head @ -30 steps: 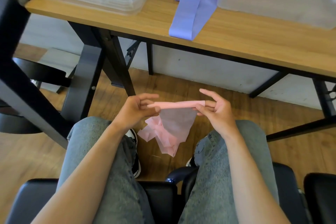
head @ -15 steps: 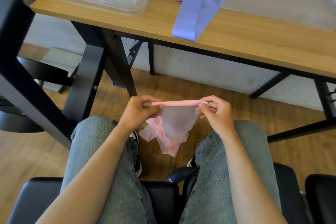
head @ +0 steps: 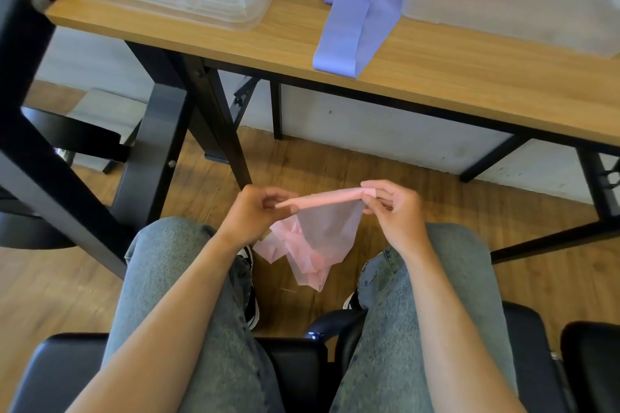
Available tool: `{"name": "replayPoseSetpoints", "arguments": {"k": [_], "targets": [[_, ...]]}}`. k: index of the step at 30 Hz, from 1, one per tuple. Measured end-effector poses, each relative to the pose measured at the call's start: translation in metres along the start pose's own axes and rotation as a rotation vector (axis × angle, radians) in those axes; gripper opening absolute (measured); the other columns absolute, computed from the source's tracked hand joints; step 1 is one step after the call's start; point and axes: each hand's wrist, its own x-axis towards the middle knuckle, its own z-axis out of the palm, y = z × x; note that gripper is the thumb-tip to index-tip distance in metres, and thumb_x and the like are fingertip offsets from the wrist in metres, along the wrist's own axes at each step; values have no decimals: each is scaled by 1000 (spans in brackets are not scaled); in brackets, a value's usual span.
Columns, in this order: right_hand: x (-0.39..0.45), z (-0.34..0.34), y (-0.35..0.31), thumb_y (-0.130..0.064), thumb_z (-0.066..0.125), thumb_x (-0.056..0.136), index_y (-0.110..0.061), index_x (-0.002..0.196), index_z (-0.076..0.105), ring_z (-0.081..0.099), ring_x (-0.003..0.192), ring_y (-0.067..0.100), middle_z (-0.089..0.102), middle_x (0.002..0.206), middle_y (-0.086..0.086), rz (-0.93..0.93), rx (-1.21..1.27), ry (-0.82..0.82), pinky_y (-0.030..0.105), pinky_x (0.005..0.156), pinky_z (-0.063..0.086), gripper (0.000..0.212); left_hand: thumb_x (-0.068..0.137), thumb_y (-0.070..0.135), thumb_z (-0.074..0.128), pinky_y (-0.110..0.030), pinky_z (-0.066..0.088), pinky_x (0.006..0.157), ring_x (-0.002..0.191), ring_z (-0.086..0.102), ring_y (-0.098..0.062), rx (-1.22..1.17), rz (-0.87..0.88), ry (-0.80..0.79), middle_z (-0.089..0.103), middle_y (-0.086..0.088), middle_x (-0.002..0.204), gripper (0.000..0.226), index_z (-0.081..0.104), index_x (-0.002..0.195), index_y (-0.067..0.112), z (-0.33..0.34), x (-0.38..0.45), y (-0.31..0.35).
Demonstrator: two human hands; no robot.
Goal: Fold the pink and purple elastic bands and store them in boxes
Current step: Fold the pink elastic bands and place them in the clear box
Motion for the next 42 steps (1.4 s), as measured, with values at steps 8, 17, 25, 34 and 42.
{"name": "replayPoseSetpoints", "arguments": {"k": [8,17,25,34,42], "targets": [[-1,-1,-2,-20,71,98,-18,101,75,69,55,12,72,67,-7,-28,-149,19,32,60,61,5,92,27,74,-30,64,65,62,73,-17,21,-58,119,75,3,74,17,77,105,17,3,-1,4],[1,-6,-11,-12,72,96,-5,104,76,79,89,23,80,94,7,74,222,-13,39,76,66,11,91,15,74,-30,64,76,90,78,-26,-432,-139,102,79,-9,96,18,76,105,5,-3,1,11],[0,-2,-1,-4,73,94,-14,116,76,76,92,9,77,105,-3,-3,-3,9,37,79,66,25,87,7,77,-24,61,85,97,74,-9,-115,-24,-4,77,4,103,33,74,118,18,-5,3,-1],[-1,2,-3,-16,66,100,-19,104,72,70,56,10,72,70,-6,-4,-171,26,38,62,64,8,92,32,73,-17,56,57,57,68,-9,183,37,116,71,12,69,12,76,102,25,7,0,3],[1,-1,-9,-13,69,98,-4,104,74,79,85,20,80,90,6,58,150,12,39,73,65,12,91,20,75,-33,64,77,83,78,-24,-350,-152,128,79,-8,91,17,79,103,10,1,2,12]]}}
